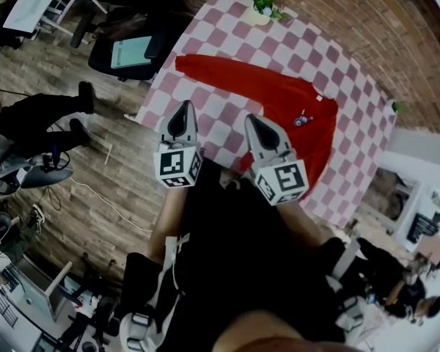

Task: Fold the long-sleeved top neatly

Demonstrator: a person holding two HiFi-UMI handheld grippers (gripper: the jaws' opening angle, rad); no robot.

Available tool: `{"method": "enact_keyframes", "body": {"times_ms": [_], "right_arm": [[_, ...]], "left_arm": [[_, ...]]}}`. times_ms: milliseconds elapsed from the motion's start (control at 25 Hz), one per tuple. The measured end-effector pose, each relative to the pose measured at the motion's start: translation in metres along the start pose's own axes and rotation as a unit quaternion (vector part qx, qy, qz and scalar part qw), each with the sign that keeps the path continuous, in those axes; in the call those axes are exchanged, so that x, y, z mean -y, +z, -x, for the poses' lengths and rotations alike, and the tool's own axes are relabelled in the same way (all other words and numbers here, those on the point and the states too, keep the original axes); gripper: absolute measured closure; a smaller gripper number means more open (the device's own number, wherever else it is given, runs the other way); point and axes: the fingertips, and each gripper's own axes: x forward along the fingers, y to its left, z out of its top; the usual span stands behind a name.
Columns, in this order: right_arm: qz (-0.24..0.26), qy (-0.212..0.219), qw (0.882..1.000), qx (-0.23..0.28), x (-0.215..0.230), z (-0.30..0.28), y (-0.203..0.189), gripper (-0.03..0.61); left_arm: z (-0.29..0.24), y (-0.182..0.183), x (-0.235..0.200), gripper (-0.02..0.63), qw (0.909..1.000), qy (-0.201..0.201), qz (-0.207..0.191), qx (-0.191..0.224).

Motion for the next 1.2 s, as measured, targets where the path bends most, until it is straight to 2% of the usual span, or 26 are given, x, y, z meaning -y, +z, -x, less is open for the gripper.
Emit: {"method": "enact_keyframes", "body": {"times_ms": [360,560,680,800,1000,1200], "right_arm": [[0.005,-0.011,1.0,-0.01,-0.004,-0.058,0.014,0.571],[0.004,-0.022,1.0,-0.021,-0.002,-0.08,0.013,0.571],[0.0,-0.031,0.999,-0.03,-0.001,-0.092,0.013,0.571],[0.004,-0.04,0.999,-0.037,0.005,-0.101,0.013,0.571],[0.007,-0.046,0.998,-0.048,0.011,-0.111,0.009,0.571],[-0.002,-0.055,0.997,-0.052,0.017,-0.115,0.009,0.571]], "left_arm": [[-0.06,-0.033,-0.06,0.606,0.9985,0.007,0.023,-0.049],[-0.096,-0.067,-0.086,0.601,0.9946,0.012,0.05,-0.09],[-0.116,-0.087,-0.097,0.495,0.9917,0.007,0.05,-0.119],[-0.136,-0.104,-0.106,0.484,0.9886,0.006,0.056,-0.14],[-0.166,-0.141,-0.123,0.449,0.9791,0.023,0.091,-0.181],[-0.186,-0.172,-0.138,0.403,0.9619,0.043,0.162,-0.216]]}}
